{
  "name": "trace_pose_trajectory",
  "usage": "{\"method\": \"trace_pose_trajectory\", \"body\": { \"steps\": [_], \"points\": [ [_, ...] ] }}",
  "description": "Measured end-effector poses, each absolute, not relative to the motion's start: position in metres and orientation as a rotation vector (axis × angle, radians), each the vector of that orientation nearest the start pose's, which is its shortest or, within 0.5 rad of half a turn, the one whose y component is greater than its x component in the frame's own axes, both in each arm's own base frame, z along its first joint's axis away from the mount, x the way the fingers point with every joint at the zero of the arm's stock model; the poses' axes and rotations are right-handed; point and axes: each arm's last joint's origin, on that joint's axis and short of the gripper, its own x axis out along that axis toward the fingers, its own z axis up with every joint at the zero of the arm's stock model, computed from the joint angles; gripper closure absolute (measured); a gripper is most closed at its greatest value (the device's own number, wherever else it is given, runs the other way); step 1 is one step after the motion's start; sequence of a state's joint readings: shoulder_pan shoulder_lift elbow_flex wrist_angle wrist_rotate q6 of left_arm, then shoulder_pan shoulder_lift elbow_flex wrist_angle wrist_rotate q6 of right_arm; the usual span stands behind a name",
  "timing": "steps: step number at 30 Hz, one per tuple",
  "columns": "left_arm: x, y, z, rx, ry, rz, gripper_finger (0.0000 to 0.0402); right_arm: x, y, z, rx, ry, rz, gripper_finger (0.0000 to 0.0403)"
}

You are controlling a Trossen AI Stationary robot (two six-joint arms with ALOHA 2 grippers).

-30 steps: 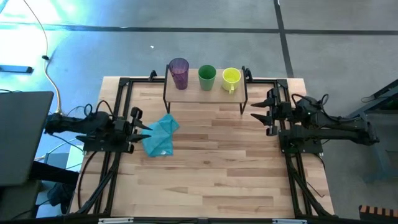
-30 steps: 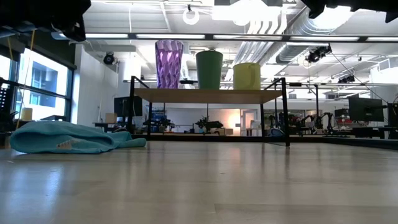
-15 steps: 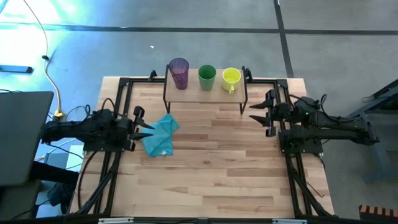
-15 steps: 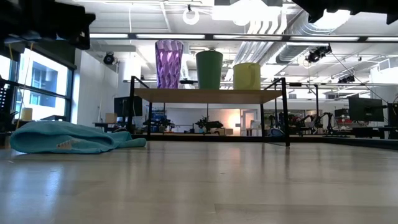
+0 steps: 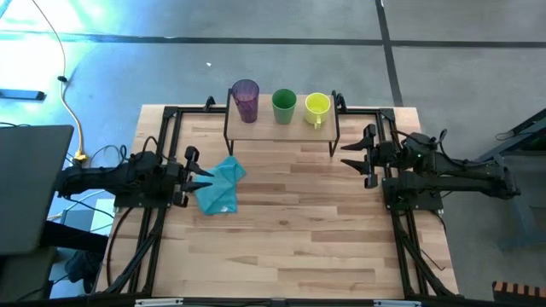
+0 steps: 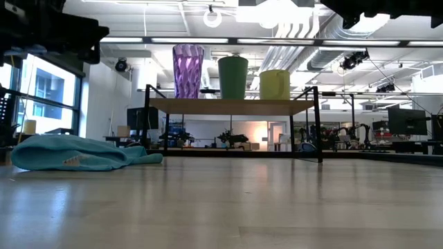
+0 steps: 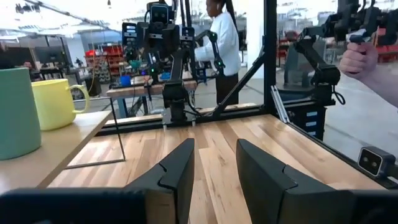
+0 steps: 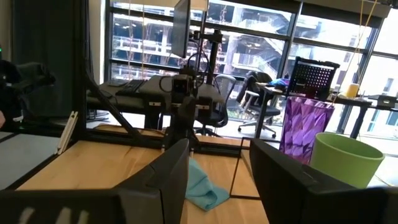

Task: Stack small to large cups/mugs on shelf
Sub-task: Return to Home Position

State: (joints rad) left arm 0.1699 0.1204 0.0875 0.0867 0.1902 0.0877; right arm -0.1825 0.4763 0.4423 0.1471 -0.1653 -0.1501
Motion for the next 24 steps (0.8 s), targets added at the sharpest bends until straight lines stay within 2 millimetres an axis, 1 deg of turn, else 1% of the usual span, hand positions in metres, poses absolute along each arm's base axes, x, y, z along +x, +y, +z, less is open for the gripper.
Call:
{"method": "trace_pose_trajectory", "body": {
  "steps": [3,4,10,18,24],
  "points": [
    [0.101,0.012,0.176,0.091,-0.095,-0.017,0.0293,0.127,-0.019,0.287,-0.168,-0.110,-0.026,0.0240],
    [0.100,0.012,0.175,0.088,-0.085,-0.016,0.0293,0.127,-0.019,0.287,-0.168,-0.110,-0.026,0.0240],
    [0.096,0.012,0.179,0.093,-0.132,0.006,0.0293,0.126,-0.018,0.288,-0.172,-0.115,-0.027,0.0240],
    [0.096,0.012,0.179,0.099,-0.130,0.019,0.0293,0.125,-0.018,0.288,-0.179,-0.118,-0.026,0.0240],
    [0.096,0.013,0.178,0.094,-0.122,0.068,0.0293,0.125,-0.018,0.287,-0.195,-0.111,-0.027,0.0240]
  ]
}}
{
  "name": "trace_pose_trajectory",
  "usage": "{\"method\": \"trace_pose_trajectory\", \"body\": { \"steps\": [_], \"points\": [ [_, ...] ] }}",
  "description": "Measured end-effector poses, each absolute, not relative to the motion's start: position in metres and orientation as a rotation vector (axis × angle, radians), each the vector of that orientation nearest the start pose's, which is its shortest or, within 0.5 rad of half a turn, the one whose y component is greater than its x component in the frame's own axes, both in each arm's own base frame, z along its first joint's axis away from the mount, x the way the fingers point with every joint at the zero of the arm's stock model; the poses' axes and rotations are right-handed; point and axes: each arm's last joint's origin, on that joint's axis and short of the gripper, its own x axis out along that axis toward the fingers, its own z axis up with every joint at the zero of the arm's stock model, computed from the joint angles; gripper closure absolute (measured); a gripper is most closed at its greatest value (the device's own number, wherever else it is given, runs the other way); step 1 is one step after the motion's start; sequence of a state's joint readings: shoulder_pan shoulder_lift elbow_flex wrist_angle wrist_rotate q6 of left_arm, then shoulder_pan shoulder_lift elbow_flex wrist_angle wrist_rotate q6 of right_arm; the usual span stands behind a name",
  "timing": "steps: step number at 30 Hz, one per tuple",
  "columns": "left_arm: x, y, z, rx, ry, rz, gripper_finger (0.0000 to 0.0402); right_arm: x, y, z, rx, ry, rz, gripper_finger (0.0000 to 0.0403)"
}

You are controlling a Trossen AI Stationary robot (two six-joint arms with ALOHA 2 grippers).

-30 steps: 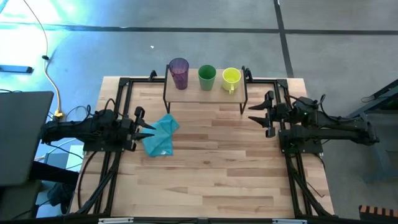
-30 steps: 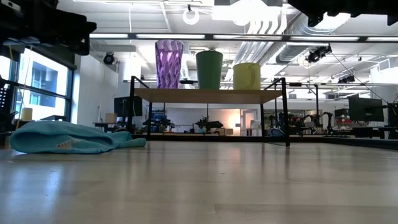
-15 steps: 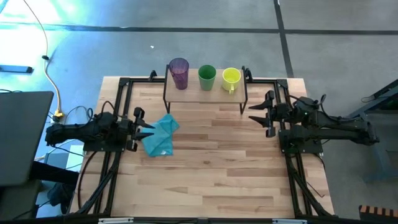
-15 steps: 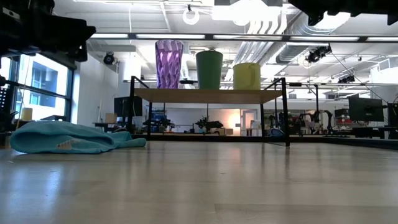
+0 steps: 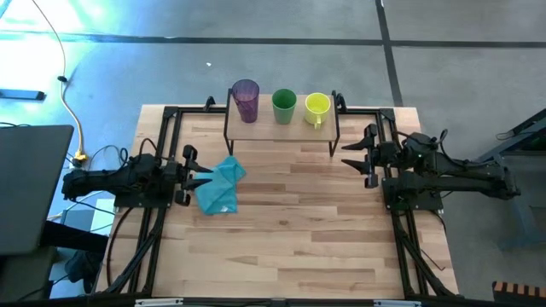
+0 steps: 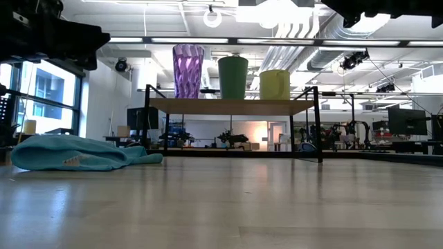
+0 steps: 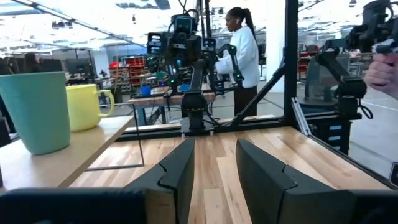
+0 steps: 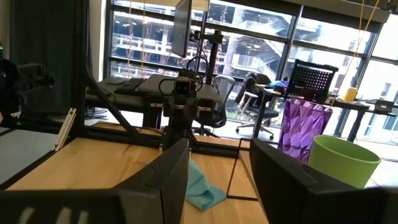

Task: Stack small to large cups/mugs on shelf
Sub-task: Return to Home Position

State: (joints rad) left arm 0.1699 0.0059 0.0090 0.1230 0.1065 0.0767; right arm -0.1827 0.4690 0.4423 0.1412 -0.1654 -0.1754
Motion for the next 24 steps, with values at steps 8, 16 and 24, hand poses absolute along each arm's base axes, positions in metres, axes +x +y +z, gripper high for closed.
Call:
{"method": "trace_pose_trajectory", "body": {
  "steps": [8,16,24],
  "points": [
    [0.096,0.013,0.177,0.080,-0.112,0.070,0.0293,0.126,-0.018,0.286,-0.193,-0.211,-0.028,0.0240],
    [0.096,0.013,0.176,0.076,-0.101,0.071,0.0293,0.121,-0.012,0.233,-0.190,-0.442,-0.143,0.0240],
    [0.096,0.014,0.177,0.076,-0.109,0.096,0.0293,0.118,-0.008,0.231,-0.159,-0.489,-0.160,0.0240]
  ]
}}
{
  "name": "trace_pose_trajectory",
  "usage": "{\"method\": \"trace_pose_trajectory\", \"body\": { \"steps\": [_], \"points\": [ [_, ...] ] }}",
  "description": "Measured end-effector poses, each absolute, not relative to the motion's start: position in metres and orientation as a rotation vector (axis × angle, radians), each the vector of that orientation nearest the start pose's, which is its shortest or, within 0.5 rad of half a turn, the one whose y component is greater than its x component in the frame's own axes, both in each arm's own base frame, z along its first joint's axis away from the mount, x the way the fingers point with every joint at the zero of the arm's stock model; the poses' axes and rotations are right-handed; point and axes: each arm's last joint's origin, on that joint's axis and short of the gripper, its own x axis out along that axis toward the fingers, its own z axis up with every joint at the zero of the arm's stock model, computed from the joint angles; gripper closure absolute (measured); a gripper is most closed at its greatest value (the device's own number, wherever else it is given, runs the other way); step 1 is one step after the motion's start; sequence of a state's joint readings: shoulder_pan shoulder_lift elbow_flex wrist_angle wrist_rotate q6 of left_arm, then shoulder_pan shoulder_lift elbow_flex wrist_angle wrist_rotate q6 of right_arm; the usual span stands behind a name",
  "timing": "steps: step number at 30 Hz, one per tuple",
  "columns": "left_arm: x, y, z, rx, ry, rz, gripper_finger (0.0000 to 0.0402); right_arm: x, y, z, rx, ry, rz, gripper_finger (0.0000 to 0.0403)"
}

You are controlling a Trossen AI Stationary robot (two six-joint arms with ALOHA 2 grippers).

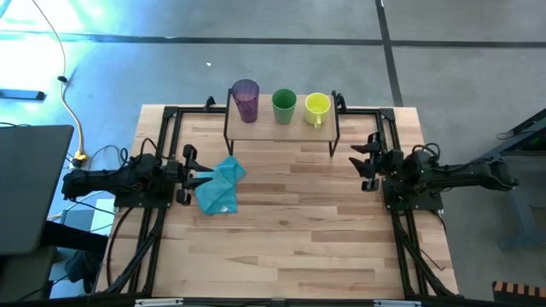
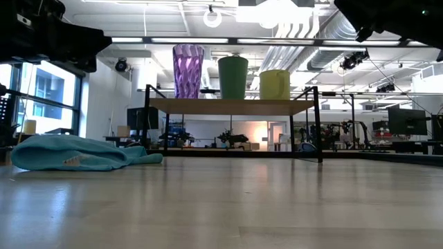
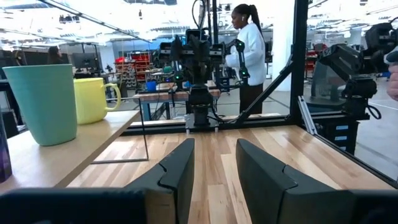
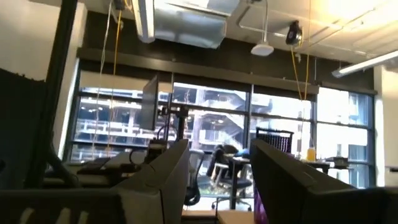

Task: Stack small to large cups/mugs on shelf
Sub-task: Return to Home Position

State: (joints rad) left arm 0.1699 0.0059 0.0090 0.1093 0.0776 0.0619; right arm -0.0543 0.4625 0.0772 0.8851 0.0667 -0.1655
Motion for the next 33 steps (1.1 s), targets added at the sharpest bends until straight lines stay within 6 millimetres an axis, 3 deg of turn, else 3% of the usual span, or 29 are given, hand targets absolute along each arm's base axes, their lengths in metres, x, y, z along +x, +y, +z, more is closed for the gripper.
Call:
{"method": "trace_pose_trajectory", "body": {
  "steps": [20,33],
  "points": [
    [0.096,0.014,0.177,0.065,-0.109,0.095,0.0293,0.118,0.005,0.227,-0.208,-0.467,-0.123,0.0240],
    [0.096,0.014,0.176,0.058,-0.102,0.082,0.0293,0.101,0.004,0.224,-0.187,-0.432,-0.109,0.0240]
  ]
}}
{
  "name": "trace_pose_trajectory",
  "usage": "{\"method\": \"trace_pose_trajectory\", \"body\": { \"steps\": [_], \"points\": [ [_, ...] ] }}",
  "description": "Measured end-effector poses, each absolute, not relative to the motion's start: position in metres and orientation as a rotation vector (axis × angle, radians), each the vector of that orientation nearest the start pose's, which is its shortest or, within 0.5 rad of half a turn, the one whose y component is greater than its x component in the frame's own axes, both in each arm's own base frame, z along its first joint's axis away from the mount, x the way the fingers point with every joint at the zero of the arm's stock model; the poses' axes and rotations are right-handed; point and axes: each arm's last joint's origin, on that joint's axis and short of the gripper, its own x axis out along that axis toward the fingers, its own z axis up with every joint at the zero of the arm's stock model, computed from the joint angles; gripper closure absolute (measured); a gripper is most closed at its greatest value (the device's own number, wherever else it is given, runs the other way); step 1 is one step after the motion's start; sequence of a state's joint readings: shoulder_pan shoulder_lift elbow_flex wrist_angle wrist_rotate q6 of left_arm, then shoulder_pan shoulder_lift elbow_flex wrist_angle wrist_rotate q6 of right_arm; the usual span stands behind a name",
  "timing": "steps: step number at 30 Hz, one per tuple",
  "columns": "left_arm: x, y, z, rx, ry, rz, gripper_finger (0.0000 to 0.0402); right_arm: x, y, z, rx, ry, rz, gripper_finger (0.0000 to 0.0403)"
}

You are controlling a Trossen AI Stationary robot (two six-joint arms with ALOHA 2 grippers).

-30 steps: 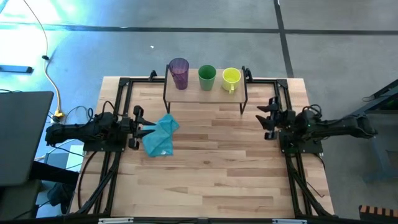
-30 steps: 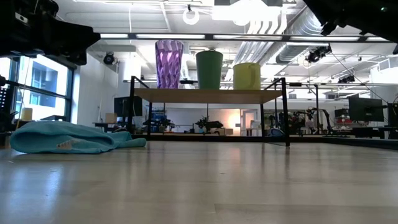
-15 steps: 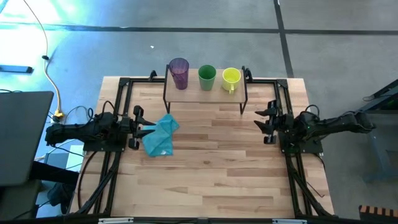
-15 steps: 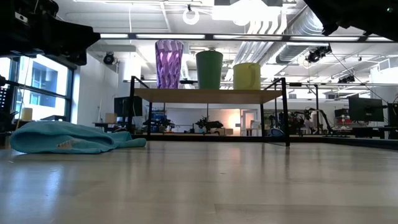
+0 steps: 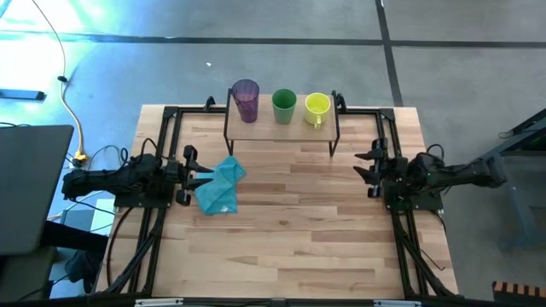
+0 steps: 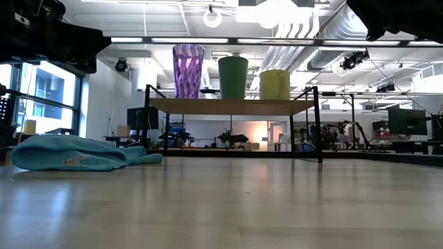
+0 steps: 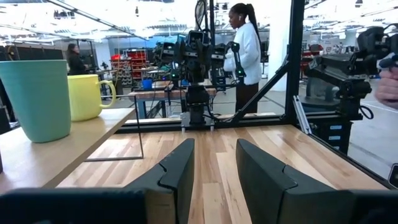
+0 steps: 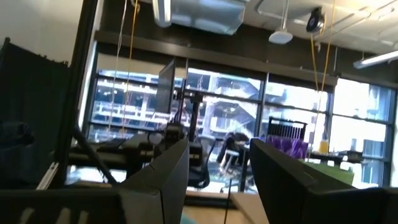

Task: Stack small to large cups/mugs on shelf
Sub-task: Return to Home Position

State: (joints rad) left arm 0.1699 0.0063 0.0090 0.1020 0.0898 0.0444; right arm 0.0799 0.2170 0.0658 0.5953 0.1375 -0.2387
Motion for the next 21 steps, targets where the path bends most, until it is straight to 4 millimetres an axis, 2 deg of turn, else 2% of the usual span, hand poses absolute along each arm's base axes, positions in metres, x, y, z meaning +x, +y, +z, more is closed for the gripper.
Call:
{"method": "trace_pose_trajectory", "body": {
  "steps": [14,21],
  "points": [
    [0.096,0.014,0.176,0.050,-0.104,0.086,0.0293,0.087,0.003,0.214,-0.210,-0.355,-0.105,0.0240],
    [0.096,0.014,0.176,0.050,-0.106,0.086,0.0293,0.083,0.003,0.225,-0.221,-0.344,-0.108,0.0240]
  ]
}}
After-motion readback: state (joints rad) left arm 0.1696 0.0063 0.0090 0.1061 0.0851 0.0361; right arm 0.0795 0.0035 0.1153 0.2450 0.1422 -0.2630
